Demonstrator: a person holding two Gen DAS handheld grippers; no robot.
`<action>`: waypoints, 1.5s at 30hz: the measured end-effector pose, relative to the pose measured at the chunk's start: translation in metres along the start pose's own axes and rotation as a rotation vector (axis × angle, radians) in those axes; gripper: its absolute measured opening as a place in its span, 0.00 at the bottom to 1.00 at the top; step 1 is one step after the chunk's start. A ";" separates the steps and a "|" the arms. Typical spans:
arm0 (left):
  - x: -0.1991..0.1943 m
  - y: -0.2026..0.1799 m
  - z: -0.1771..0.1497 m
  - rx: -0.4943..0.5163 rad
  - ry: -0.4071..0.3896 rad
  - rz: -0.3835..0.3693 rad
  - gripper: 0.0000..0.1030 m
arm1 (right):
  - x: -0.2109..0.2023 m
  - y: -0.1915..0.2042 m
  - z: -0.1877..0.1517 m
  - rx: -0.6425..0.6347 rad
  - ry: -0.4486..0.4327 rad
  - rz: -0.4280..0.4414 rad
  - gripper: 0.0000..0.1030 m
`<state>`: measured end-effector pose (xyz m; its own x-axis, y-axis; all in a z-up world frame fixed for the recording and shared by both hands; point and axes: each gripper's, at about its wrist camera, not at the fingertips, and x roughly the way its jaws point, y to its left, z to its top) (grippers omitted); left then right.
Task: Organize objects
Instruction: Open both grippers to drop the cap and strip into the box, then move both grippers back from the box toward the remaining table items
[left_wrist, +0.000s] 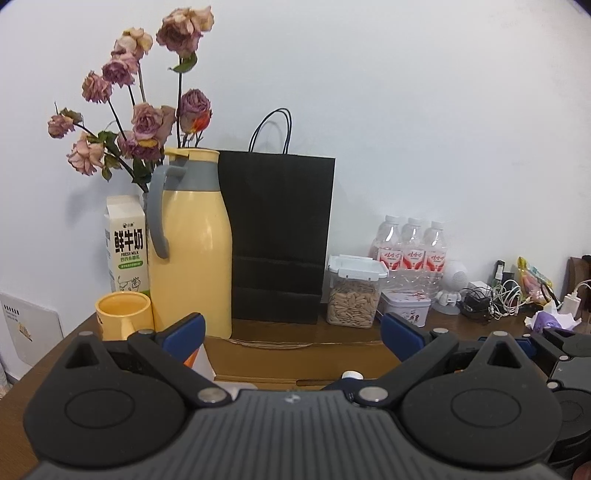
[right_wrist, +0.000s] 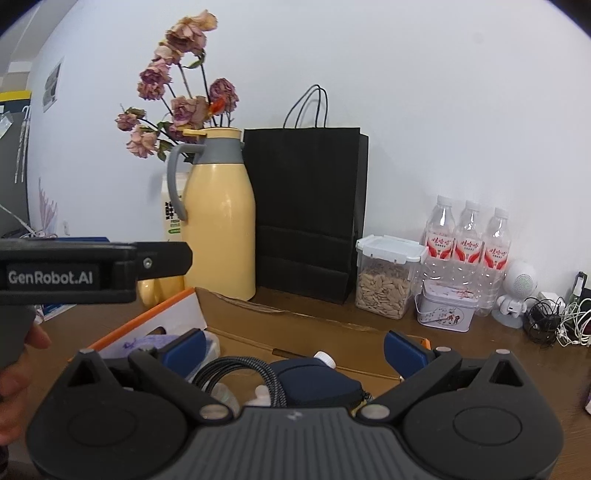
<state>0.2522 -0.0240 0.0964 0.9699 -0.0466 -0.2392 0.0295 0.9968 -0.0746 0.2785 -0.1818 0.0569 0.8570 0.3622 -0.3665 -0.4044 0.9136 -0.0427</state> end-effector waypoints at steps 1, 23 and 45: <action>-0.004 0.001 -0.001 0.001 0.000 0.001 1.00 | -0.004 0.002 -0.001 -0.004 0.000 0.002 1.00; -0.081 0.010 -0.042 0.019 0.077 -0.012 1.00 | -0.077 0.021 -0.061 0.034 0.058 -0.010 1.00; -0.090 0.033 -0.112 0.004 0.270 0.009 1.00 | -0.086 0.039 -0.120 0.065 0.185 -0.024 1.00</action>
<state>0.1388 0.0058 0.0070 0.8705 -0.0527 -0.4893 0.0222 0.9974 -0.0679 0.1509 -0.1999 -0.0249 0.7903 0.3053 -0.5312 -0.3577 0.9338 0.0045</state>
